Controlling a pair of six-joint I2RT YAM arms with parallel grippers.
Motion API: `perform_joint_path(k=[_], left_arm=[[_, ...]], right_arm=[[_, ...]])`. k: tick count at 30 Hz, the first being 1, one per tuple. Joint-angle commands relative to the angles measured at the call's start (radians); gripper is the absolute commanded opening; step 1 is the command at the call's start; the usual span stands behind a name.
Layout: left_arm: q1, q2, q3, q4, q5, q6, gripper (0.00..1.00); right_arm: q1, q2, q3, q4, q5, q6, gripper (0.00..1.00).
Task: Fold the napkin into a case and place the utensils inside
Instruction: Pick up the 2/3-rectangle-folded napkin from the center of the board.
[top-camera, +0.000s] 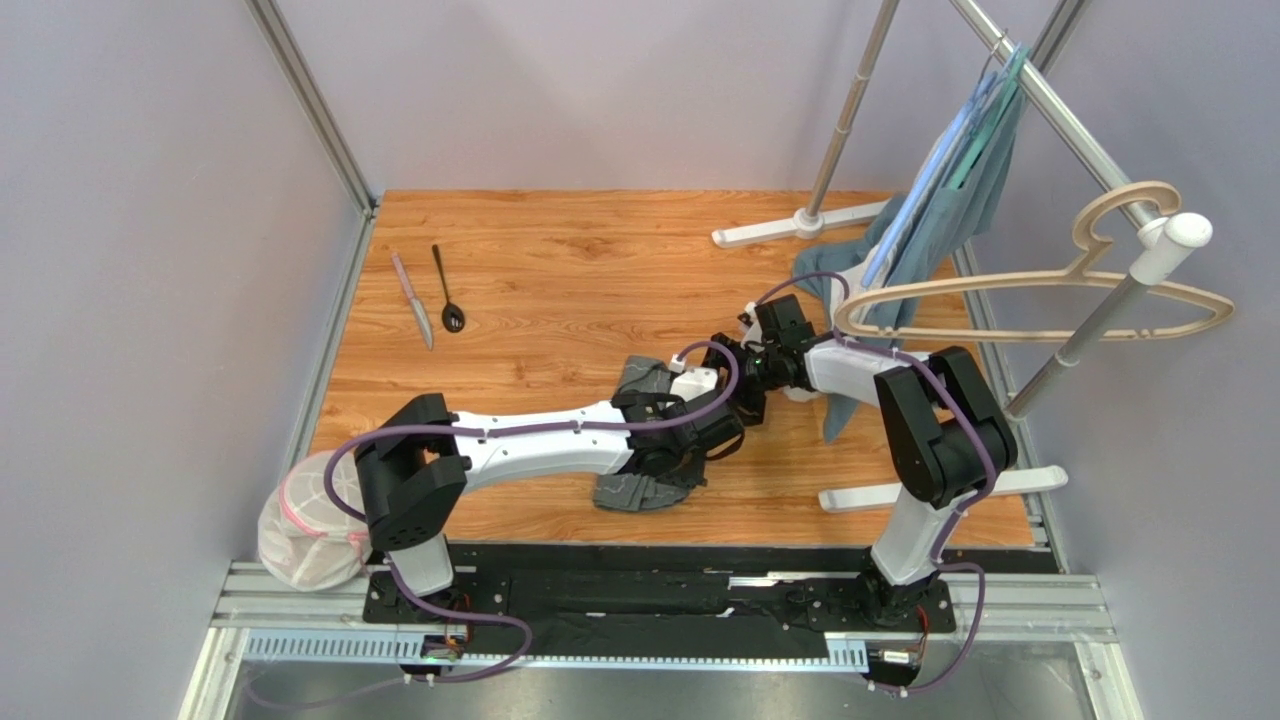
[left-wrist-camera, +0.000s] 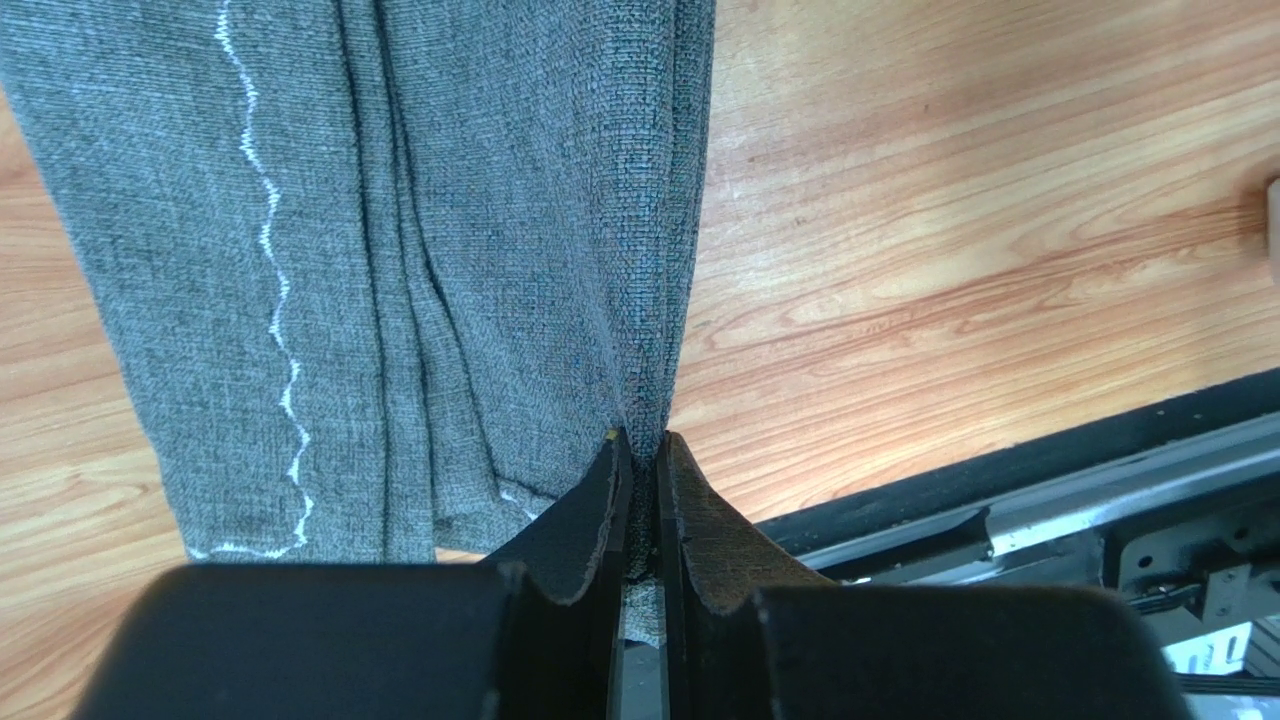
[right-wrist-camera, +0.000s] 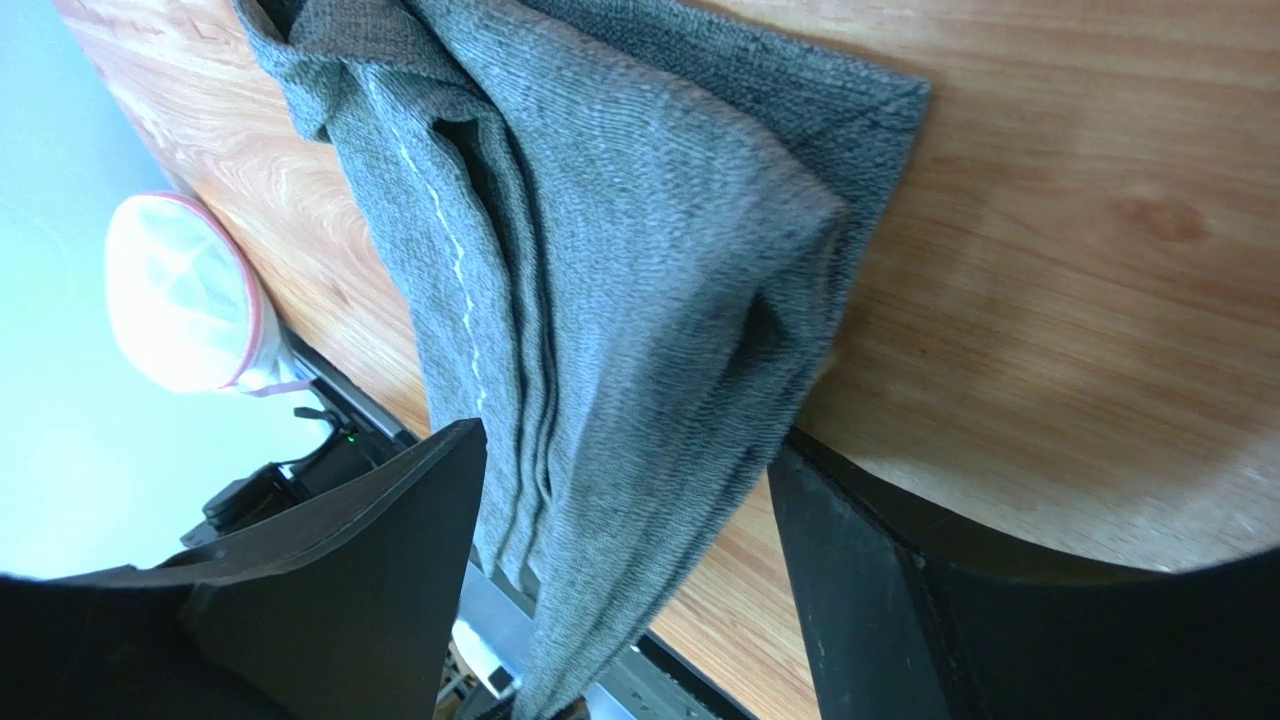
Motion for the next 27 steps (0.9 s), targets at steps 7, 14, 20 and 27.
perform_joint_path(k=[7,14,20,27], left_arm=[[0.013,-0.075,-0.064,0.177,0.108,0.029,0.03],[0.017,-0.102,-0.182,0.348,0.188,0.035,0.03],[0.031,-0.102,-0.211,0.44,0.237,0.047,0.03],[0.057,-0.117,-0.317,0.634,0.323,0.015,0.02]], right_arm=[[0.042,0.045,-0.004,0.123,0.083,0.078,0.61],[0.059,0.05,0.13,-0.059,0.259,-0.067,0.27],[0.083,0.045,0.252,-0.256,0.417,-0.15,0.1],[0.12,0.059,0.383,-0.452,0.623,-0.222,0.02]])
